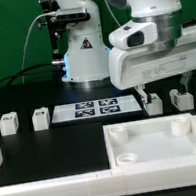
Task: Assemble one leg
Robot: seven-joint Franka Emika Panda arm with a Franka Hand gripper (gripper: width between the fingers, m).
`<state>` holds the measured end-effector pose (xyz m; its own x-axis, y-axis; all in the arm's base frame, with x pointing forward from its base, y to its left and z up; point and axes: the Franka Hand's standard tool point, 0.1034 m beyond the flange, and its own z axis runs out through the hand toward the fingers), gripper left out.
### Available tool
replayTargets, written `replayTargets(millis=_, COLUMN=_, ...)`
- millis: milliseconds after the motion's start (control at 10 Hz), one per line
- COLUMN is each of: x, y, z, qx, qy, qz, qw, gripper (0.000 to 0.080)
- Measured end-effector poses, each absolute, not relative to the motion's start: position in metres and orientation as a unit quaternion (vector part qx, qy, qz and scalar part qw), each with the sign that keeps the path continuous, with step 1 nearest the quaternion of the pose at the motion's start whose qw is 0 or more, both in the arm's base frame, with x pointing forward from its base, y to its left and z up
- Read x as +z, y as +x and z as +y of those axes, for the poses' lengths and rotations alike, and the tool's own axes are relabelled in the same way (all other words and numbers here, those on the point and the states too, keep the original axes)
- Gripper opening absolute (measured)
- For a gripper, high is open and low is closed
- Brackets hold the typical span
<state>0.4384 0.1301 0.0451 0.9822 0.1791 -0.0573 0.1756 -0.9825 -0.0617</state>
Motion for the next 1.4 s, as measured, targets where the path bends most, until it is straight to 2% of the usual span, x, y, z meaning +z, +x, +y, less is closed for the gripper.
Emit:
replayTargets(millis=400, x=0.045, y=0.434, z=0.169, qx=0.031, qy=-0.997, qz=-0.066, qw=0.034, gripper=0.0649)
replayTargets(millis=900, x=0.045, y=0.434, z=0.166, qx=0.053, qy=-0.996, qz=-0.072, qw=0.029, gripper=0.0649)
replayTargets(millis=1100, x=0.043, y=0.413, z=0.162, qx=0.165, qy=-0.985, qz=-0.043, qw=0.015, gripper=0.0649)
replayTargets(millis=1400, x=0.04, y=0.408, z=0.167, qx=0.318, qy=-0.947, qz=-0.042, qw=-0.001, gripper=0.0649)
